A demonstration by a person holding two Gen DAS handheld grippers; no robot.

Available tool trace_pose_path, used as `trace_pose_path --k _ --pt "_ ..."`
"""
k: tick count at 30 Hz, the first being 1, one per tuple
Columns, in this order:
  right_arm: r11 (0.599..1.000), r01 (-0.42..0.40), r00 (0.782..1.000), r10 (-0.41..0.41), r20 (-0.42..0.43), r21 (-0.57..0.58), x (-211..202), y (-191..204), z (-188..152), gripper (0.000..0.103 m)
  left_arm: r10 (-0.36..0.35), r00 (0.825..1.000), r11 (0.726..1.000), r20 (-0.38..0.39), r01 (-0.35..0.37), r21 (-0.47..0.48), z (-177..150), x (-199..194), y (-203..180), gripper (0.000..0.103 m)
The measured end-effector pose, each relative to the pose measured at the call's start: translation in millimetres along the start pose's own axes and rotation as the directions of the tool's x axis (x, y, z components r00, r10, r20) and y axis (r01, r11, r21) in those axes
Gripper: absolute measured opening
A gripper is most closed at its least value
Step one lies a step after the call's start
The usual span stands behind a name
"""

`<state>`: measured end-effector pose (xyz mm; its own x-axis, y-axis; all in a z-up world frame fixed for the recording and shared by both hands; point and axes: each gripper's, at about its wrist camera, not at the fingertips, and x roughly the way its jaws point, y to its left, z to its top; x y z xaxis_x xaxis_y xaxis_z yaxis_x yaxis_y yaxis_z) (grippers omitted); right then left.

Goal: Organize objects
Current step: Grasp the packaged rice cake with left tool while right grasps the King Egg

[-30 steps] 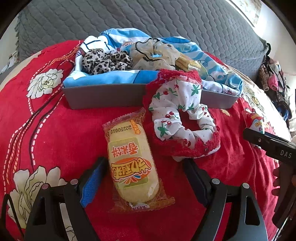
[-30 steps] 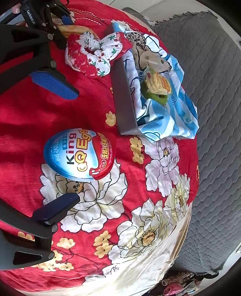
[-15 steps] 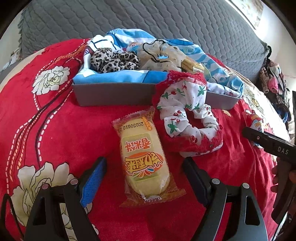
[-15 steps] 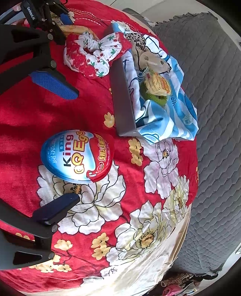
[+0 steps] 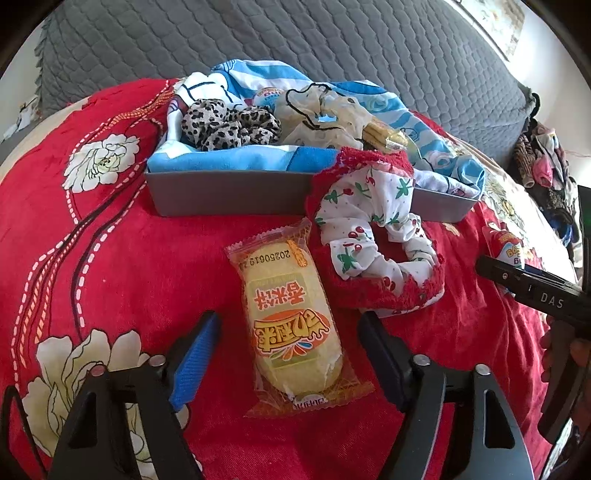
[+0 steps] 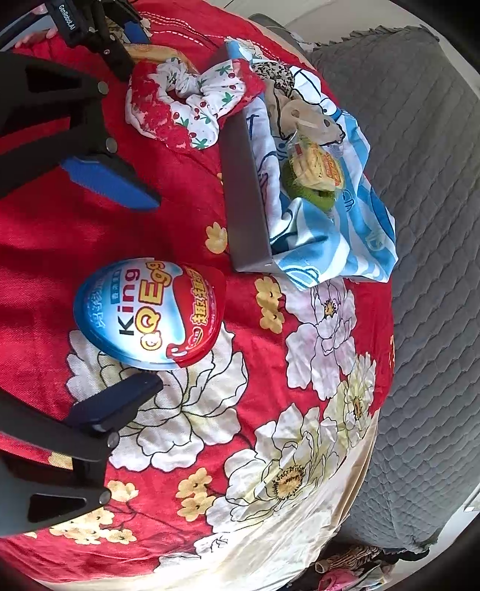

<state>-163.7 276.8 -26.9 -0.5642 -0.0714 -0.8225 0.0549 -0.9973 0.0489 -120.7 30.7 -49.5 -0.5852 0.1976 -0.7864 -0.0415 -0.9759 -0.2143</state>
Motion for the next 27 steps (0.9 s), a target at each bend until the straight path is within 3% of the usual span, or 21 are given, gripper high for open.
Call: trace_pose_path --k 4,6,8,22,27 --pt "1.0 -0.001 1.0 0.001 -0.003 0.002 1.6 -0.7 0.1 0.083 -0.002 1.0 1.0 0.0 0.002 0.002 0.6 -0.3 0.2 0.077" --pt "1.0 0.001 1.0 -0.001 -0.004 0.003 1.7 -0.9 0.1 0.08 -0.003 1.0 1.0 0.002 0.003 0.005 1.1 -1.0 -0.2 0.063" --pt "1.0 0.0 1.0 0.0 -0.005 0.005 2.5 -1.8 0.4 0.077 0.003 1.0 1.0 0.001 -0.003 0.01 1.1 -0.5 -0.3 0.058" --pt "1.0 -0.002 1.0 0.002 0.001 0.013 1.6 -5.3 1.7 0.054 -0.002 1.0 1.0 0.003 0.002 0.015 0.7 -2.9 0.6 0.05" --pt "1.0 -0.006 1.0 0.006 0.006 0.015 1.2 -6.3 0.6 0.051 -0.003 1.0 1.0 0.004 0.002 0.014 1.2 -2.7 0.8 0.049"
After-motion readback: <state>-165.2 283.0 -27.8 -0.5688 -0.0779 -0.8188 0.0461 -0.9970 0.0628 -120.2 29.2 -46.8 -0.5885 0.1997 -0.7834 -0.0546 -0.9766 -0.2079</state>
